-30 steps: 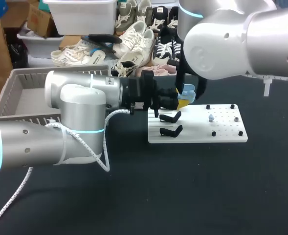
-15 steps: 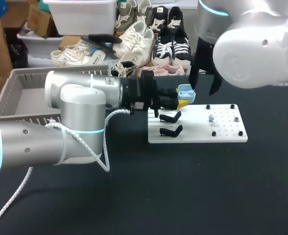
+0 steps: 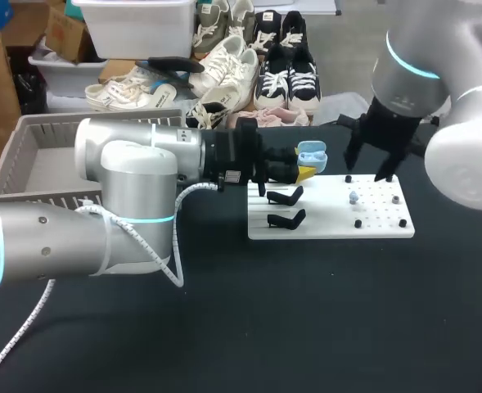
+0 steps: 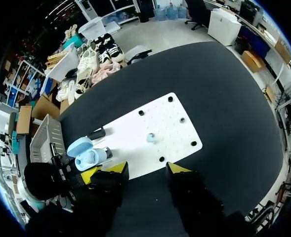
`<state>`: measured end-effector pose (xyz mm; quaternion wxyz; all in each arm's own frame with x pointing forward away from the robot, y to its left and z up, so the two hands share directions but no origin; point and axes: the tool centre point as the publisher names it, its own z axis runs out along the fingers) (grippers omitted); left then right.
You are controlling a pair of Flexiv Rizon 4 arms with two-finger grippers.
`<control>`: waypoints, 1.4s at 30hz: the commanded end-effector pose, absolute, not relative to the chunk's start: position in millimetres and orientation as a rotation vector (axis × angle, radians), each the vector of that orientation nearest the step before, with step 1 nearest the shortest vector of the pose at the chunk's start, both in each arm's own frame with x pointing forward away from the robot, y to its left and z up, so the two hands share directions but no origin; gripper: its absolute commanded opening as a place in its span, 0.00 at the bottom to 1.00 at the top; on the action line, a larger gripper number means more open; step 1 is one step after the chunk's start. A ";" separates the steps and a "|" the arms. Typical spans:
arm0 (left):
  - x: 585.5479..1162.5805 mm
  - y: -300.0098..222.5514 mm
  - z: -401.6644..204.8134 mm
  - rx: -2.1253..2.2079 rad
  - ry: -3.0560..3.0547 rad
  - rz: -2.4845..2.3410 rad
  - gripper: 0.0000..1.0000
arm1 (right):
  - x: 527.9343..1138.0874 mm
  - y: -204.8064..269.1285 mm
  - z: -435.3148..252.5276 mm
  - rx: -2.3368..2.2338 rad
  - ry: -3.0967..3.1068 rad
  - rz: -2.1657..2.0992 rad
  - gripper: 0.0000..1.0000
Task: Pick up each earbud case from the left stands, insert the matching earbuds, close the lid, and place the case in the box.
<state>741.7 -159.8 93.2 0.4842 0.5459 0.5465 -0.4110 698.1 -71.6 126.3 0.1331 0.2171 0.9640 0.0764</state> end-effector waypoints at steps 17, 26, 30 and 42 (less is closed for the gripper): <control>742.0 -160.0 92.6 1.328 1.329 -1.001 0.00 | 710.9 -67.4 65.5 0.665 2.847 0.226 0.49; 742.0 -160.0 92.6 1.328 1.329 -1.001 0.00 | 707.9 -76.3 51.8 0.757 2.820 0.274 0.49; 742.0 -160.0 92.6 1.328 1.329 -1.001 0.00 | 708.1 -79.2 50.8 0.769 2.819 0.268 0.49; 739.3 -134.4 95.8 1.275 1.318 -0.974 0.00 | 713.9 -75.4 49.8 0.773 2.828 0.254 0.49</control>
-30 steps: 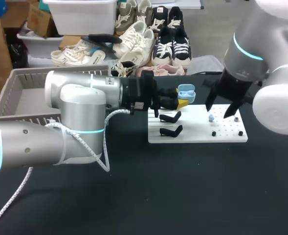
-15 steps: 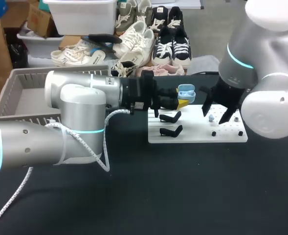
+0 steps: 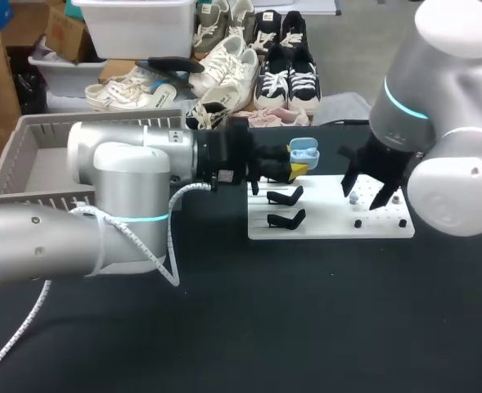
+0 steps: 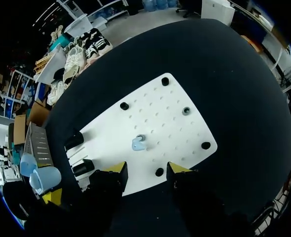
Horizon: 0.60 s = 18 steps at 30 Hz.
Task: Pick up each earbud case from the left stands, insert the matching earbuds, close the lid, and place the case in the box.
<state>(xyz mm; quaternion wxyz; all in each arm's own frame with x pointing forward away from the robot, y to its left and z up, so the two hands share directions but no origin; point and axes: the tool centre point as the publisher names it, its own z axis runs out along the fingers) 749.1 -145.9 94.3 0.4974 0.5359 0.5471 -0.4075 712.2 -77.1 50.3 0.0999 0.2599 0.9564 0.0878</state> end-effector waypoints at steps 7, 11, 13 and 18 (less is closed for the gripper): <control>739.0 -122.4 97.2 1.278 1.284 -0.979 0.00 | 717.0 -75.0 49.8 0.768 2.833 0.236 0.49; 740.7 -117.0 97.1 1.266 1.286 -0.985 0.00 | 722.0 -75.7 47.7 0.758 2.844 0.207 0.49; 741.7 -114.9 96.3 1.263 1.293 -0.984 0.00 | 723.7 -75.1 47.6 0.749 2.845 0.198 0.49; 742.2 -114.2 96.1 1.261 1.295 -0.984 0.00 | 728.2 -73.9 44.8 0.749 2.841 0.209 0.49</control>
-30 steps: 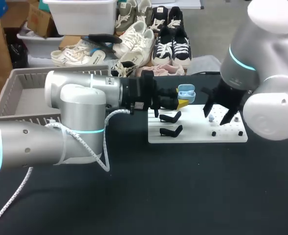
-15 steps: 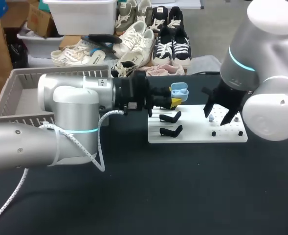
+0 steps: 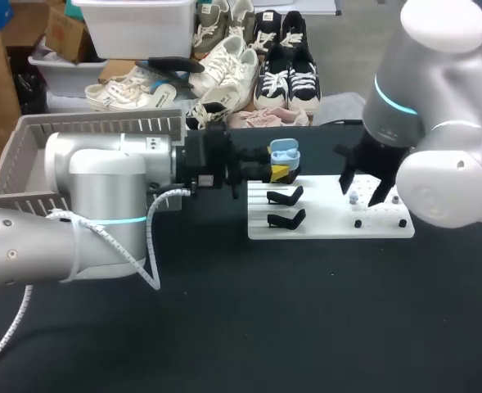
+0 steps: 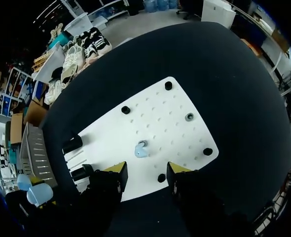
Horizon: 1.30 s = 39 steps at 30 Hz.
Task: Pick up each earbud case from the left stands, insert the matching earbuds, close the lid, and place the case in the box.
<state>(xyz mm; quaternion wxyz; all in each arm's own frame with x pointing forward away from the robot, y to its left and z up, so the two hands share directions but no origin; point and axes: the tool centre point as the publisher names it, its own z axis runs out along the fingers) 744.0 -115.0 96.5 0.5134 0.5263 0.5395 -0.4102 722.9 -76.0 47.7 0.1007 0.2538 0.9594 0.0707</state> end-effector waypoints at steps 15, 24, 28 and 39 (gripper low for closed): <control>742.2 -114.2 96.1 1.261 1.295 -0.984 0.00 | 738.0 -65.8 32.9 0.723 2.854 0.149 0.50; 742.2 -114.2 96.1 1.261 1.295 -0.984 0.00 | 737.6 -66.7 28.5 0.742 2.852 0.158 0.50; 742.2 -114.2 96.1 1.261 1.295 -0.984 0.00 | 737.7 -67.0 28.3 0.743 2.852 0.153 0.49; 742.2 -114.2 96.1 1.261 1.295 -0.984 0.00 | 738.1 -67.8 25.8 0.752 2.853 0.154 0.44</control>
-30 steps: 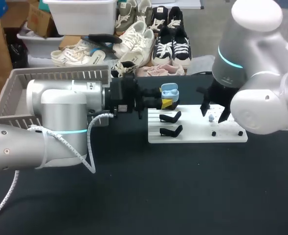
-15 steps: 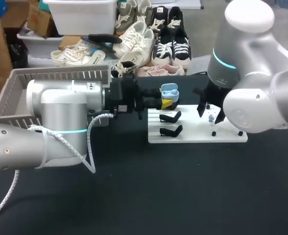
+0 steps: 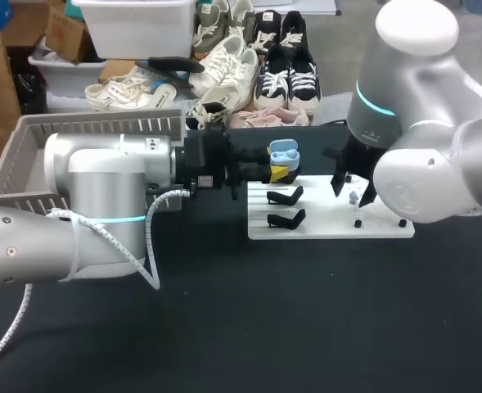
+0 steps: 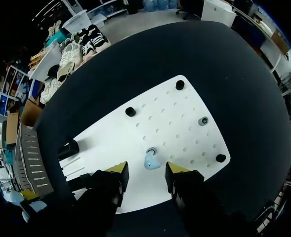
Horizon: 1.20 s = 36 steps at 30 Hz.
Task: Pick up each earbud case from the left stands, insert the matching earbuds, close the lid, and place the case in the box.
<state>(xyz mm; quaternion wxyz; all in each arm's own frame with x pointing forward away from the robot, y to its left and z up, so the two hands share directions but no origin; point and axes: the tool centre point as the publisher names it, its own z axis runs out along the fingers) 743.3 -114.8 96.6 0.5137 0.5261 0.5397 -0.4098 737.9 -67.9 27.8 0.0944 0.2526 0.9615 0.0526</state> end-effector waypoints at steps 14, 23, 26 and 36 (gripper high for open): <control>742.2 -114.2 96.1 1.261 1.295 -0.984 0.00 | 735.4 -69.4 21.5 0.780 2.855 0.159 0.35; 742.2 -114.2 96.1 1.261 1.295 -0.984 0.00 | 735.6 -71.1 21.4 0.789 2.857 0.156 0.31; 742.2 -114.2 96.1 1.261 1.295 -0.984 0.00 | 736.1 -71.2 21.1 0.790 2.857 0.157 0.28; 742.2 -114.2 96.1 1.261 1.295 -0.984 0.00 | 738.0 -71.0 18.8 0.794 2.861 0.158 0.28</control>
